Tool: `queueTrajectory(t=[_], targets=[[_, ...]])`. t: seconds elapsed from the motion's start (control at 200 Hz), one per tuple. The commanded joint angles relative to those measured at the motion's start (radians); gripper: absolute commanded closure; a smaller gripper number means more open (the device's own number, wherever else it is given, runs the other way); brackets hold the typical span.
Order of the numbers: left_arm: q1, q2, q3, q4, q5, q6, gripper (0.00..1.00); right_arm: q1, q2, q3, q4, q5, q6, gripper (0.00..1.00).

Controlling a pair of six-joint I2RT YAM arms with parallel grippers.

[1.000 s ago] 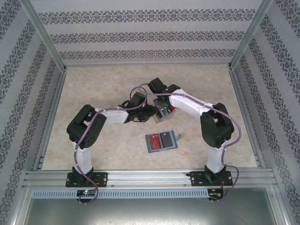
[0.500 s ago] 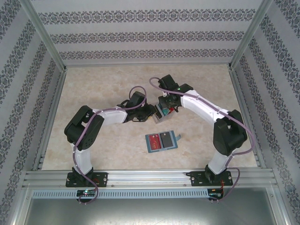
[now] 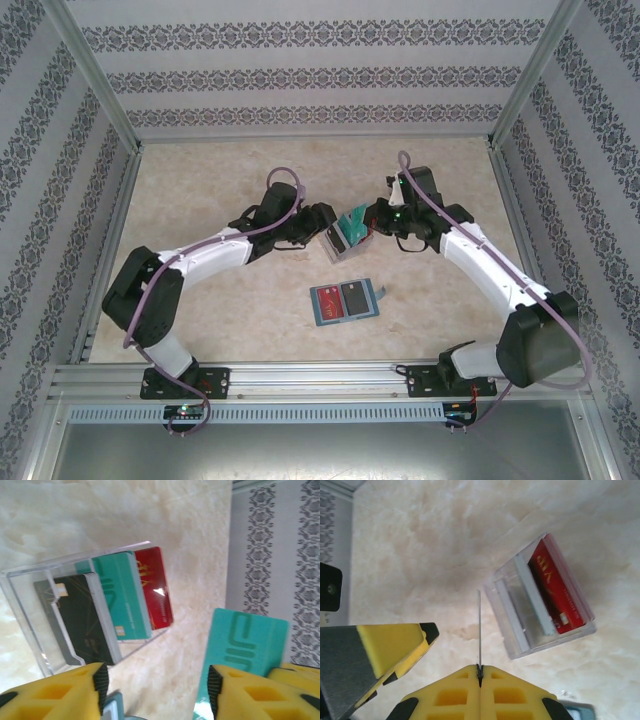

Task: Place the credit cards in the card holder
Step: Pick up the credit card from the storage box.

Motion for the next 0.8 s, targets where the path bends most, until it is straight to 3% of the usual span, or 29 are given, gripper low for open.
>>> queueTrajectory(t=[0.0, 0.155, 0.37, 0.6, 0.734, 0.799], targets=[[0.009, -0.028, -0.009, 0.073, 0.103, 0.035, 0.39, -0.024, -0.046, -0.058, 0.126, -0.177, 0.123, 1.00], [0.008, -0.017, -0.001, 0.164, 0.217, -0.031, 0.37, -0.056, -0.067, -0.137, 0.281, -0.309, 0.241, 1.00], [0.008, -0.028, 0.026, 0.179, 0.258, -0.064, 0.41, -0.083, -0.069, -0.174, 0.368, -0.373, 0.312, 1.00], [0.011, -0.027, 0.047, 0.196, 0.282, -0.096, 0.57, -0.103, -0.064, -0.187, 0.399, -0.408, 0.344, 1.00], [0.011, -0.029, 0.045, 0.206, 0.288, -0.119, 0.79, -0.109, -0.059, -0.200, 0.375, -0.389, 0.335, 1.00], [0.013, -0.035, 0.029, 0.210, 0.270, -0.193, 0.90, -0.113, -0.058, -0.212, 0.388, -0.389, 0.349, 0.98]])
